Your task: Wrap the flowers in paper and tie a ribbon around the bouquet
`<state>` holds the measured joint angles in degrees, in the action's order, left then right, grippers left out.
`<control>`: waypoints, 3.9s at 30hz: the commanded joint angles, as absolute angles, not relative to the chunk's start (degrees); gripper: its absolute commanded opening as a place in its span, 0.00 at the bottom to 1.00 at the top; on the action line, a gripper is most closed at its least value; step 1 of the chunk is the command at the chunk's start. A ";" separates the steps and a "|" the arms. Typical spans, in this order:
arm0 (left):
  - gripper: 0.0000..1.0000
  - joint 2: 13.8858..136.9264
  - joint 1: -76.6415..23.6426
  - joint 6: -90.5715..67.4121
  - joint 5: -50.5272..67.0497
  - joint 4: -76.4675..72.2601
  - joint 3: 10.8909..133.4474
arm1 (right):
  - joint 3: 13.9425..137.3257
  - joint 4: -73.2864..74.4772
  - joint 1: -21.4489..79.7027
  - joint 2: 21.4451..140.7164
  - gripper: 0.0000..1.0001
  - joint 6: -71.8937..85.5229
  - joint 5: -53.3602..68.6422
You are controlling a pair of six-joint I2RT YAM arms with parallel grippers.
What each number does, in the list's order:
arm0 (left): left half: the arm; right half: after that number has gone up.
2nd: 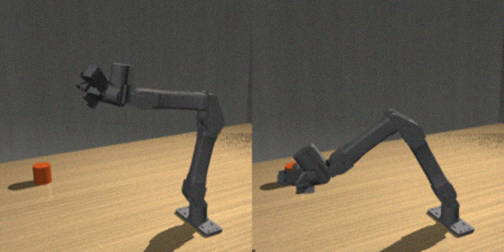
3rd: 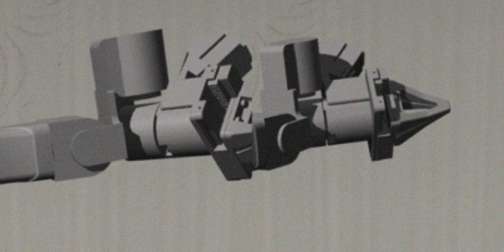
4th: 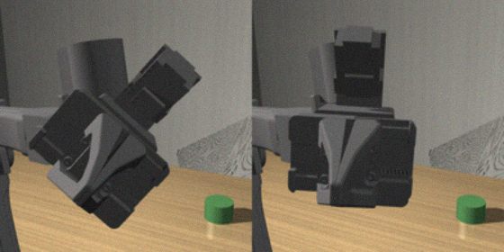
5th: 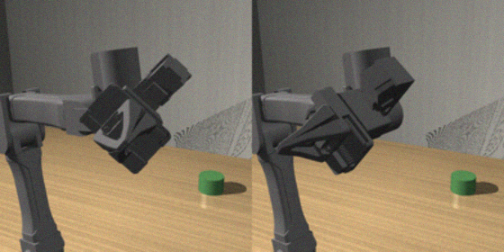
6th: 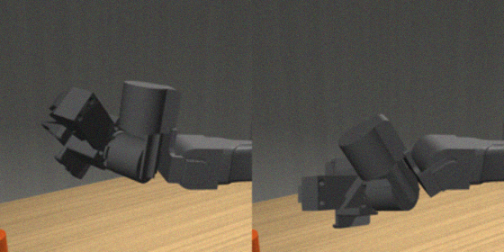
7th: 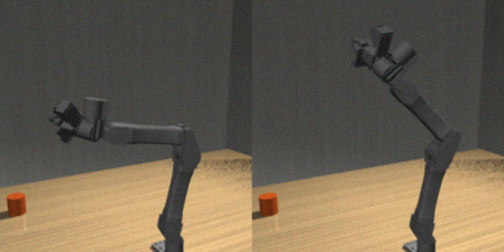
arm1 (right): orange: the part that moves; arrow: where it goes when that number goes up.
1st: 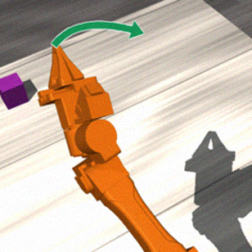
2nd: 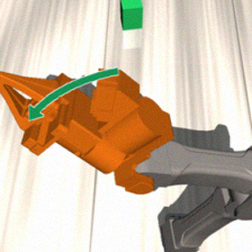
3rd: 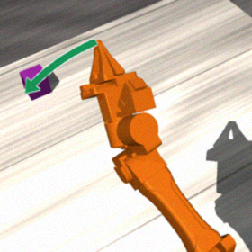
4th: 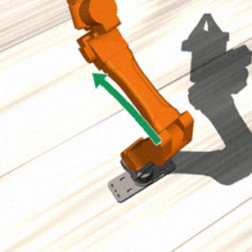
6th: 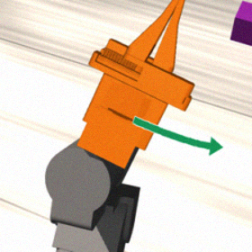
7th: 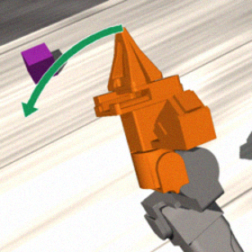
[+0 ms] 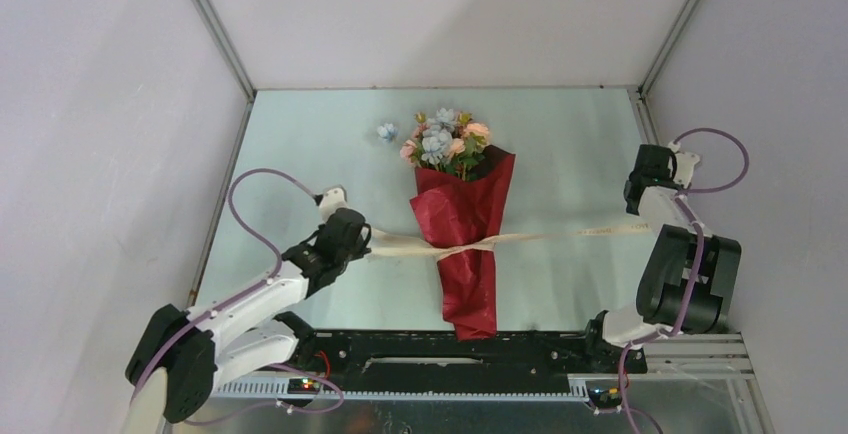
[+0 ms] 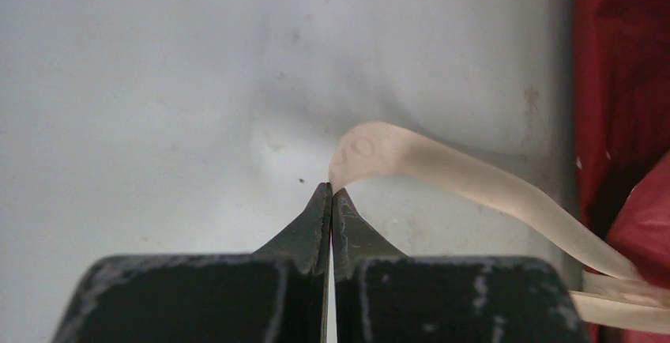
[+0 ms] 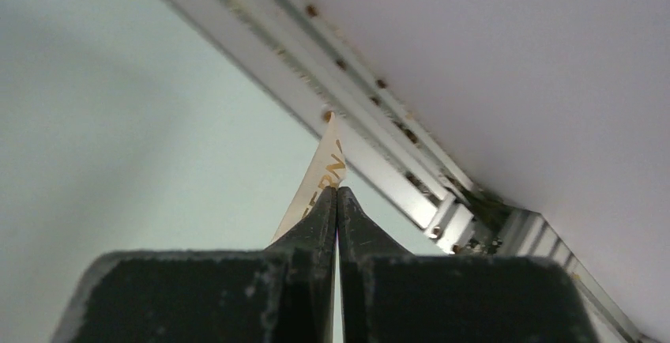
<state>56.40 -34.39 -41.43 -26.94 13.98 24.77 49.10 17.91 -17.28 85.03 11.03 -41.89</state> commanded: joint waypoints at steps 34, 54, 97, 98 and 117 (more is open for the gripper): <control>1.00 79.43 -36.29 47.81 13.45 39.81 82.60 | 64.22 30.17 9.65 73.23 0.99 -70.74 57.67; 1.00 100.74 -36.96 47.43 29.82 50.09 75.74 | 44.27 31.30 13.53 81.98 0.88 -80.13 36.37; 0.44 110.27 -39.43 47.07 31.16 58.41 74.59 | 40.12 18.02 15.52 78.60 0.00 -73.95 21.34; 0.37 110.24 -39.41 47.00 30.97 58.30 74.79 | 40.14 17.56 15.44 78.06 0.00 -73.67 21.48; 0.00 101.35 -42.05 -4.61 30.63 10.29 69.41 | 43.47 -12.92 22.57 82.13 0.00 -63.78 30.44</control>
